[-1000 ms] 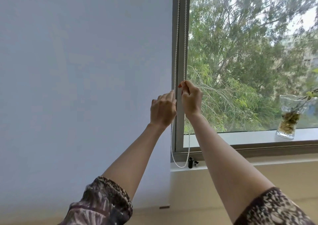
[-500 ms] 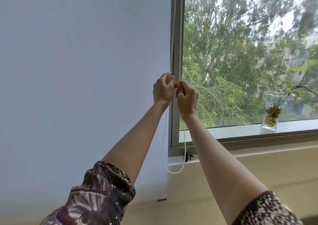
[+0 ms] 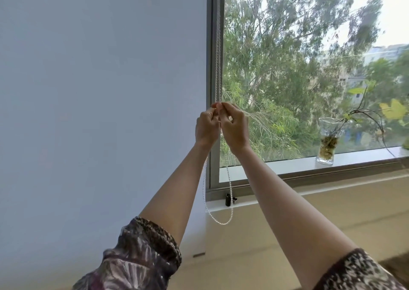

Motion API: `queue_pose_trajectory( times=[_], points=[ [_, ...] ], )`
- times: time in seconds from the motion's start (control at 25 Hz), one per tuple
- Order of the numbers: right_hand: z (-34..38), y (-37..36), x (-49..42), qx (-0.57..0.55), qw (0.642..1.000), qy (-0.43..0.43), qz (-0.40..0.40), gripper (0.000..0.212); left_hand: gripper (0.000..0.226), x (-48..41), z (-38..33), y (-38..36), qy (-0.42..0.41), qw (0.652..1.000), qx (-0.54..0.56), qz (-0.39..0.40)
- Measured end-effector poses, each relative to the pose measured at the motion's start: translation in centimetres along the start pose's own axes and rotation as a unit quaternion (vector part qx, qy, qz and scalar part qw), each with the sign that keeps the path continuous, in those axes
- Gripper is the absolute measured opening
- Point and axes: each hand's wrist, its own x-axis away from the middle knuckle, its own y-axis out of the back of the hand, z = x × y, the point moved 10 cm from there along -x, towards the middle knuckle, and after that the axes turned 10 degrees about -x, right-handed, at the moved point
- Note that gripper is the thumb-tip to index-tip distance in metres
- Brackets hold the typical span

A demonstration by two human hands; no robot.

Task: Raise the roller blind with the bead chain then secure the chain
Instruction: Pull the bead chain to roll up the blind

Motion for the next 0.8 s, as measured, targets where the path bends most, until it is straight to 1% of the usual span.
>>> queue_pose_trajectory(
  times=[0.16, 0.28, 0.32, 0.48, 0.56, 0.6, 0.72, 0.8],
  points=[
    [0.7, 0.6, -1.1, 0.009, 1.000, -0.005, 0.001, 0.026, 0.024, 0.0, -1.4, -1.9, -0.027, 0.998, 0.033, 0.048],
    [1.3, 1.6, -3.2, -0.075, 0.996, -0.039, -0.017, 0.029, 0.025, 0.7, -2.5, -3.1, -0.042, 0.993, 0.065, 0.085],
    [1.6, 1.7, -4.0, -0.084, 0.996, -0.039, -0.014, 0.031, 0.027, 1.0, -2.3, -3.7, -0.038, 0.992, 0.066, 0.103],
    [2.7, 1.3, -5.8, -0.013, 1.000, 0.004, 0.008, 0.032, 0.031, 3.0, -0.8, -5.8, -0.021, 0.979, 0.092, 0.183],
    [2.0, 1.7, -5.1, 0.054, 0.998, 0.022, -0.016, 0.032, 0.032, 3.7, 0.6, -6.3, -0.006, 0.976, 0.079, 0.200],
    [1.5, 2.0, -4.4, 0.066, 0.997, 0.027, -0.035, 0.031, 0.032, 4.0, 1.1, -6.5, 0.000, 0.976, 0.064, 0.208],
    [-0.5, 2.1, -2.4, 0.061, 0.995, 0.020, -0.075, 0.026, 0.028, 4.7, 2.3, -6.3, 0.008, 0.973, 0.016, 0.230],
    [-1.6, 1.5, -1.4, 0.086, 0.994, 0.011, -0.069, 0.021, 0.025, 5.0, 3.1, -5.8, 0.019, 0.971, -0.009, 0.238]
  ],
)
